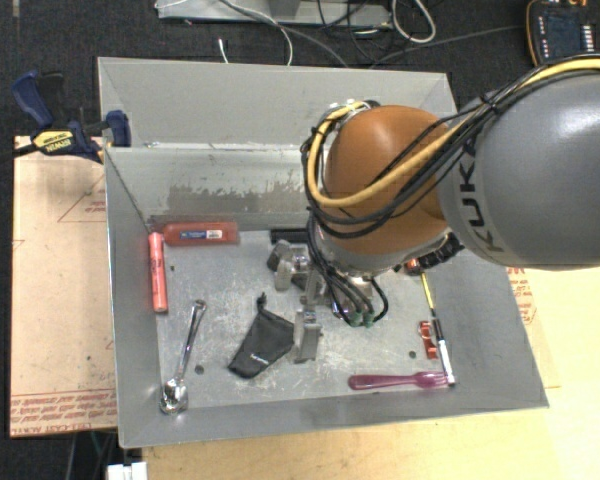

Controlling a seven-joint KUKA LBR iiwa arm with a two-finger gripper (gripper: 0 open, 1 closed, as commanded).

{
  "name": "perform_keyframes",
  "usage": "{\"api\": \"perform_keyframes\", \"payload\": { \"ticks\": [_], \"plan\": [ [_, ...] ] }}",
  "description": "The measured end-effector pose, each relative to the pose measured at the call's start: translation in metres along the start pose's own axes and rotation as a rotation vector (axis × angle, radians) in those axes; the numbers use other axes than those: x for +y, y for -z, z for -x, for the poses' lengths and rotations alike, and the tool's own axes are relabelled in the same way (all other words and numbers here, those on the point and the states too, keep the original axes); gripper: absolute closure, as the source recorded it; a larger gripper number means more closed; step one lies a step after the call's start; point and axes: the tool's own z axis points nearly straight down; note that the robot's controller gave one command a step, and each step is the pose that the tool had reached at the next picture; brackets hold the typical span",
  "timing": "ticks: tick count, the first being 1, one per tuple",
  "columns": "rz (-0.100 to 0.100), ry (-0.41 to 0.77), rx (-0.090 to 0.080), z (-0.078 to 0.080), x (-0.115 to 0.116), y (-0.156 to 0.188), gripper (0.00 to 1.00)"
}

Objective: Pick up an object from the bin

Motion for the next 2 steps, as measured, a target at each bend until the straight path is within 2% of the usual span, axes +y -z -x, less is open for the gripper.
{"api": "perform_keyframes", "payload": {
  "ticks": [1,2],
  "plan": [
    [0.001,-0.004,-0.007,0.002,-0.001,0.003,0.00],
    [0.001,0.217,-0.010,0.007,-0.011,-0.108,0.00]
  ]
}}
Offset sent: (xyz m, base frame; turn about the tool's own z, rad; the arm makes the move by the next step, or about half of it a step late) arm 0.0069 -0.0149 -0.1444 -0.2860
